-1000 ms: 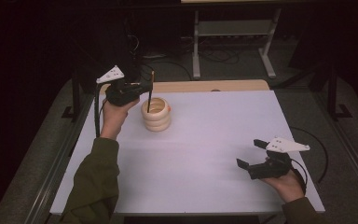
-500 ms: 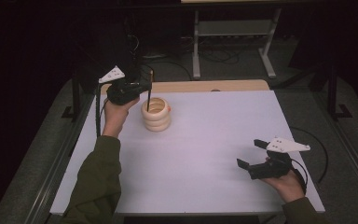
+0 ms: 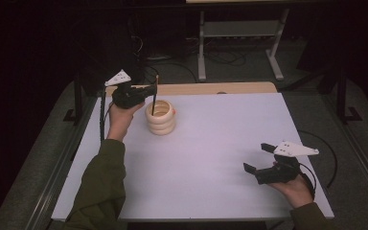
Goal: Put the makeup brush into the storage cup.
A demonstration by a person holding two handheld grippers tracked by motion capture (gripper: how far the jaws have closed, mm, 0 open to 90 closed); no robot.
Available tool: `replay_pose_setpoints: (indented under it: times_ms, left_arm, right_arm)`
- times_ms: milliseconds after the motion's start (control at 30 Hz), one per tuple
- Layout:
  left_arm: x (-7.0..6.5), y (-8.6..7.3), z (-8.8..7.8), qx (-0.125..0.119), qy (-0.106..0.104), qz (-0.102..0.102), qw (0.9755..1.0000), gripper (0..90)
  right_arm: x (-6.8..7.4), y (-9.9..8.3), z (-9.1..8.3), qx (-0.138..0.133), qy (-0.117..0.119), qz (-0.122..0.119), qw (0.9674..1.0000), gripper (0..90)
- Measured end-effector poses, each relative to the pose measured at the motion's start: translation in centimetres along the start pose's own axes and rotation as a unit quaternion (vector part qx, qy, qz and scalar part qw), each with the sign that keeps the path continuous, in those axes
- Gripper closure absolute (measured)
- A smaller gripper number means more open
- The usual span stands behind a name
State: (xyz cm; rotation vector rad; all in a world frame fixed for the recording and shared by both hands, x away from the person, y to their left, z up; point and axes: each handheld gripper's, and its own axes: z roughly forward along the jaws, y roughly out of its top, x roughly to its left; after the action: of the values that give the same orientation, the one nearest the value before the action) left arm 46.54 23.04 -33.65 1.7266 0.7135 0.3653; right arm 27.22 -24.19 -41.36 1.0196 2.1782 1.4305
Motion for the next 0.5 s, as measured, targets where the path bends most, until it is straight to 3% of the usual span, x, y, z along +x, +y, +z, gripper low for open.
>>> replay_pose_setpoints:
  times_ms: [500]
  left_arm:
    - [0.16, -0.93, 0.53, 0.019, 0.002, -0.001, 0.9998, 84.3]
  right_arm:
    - [0.01, -0.02, 0.06, 0.002, 0.001, -0.001, 1.0, 0.0]
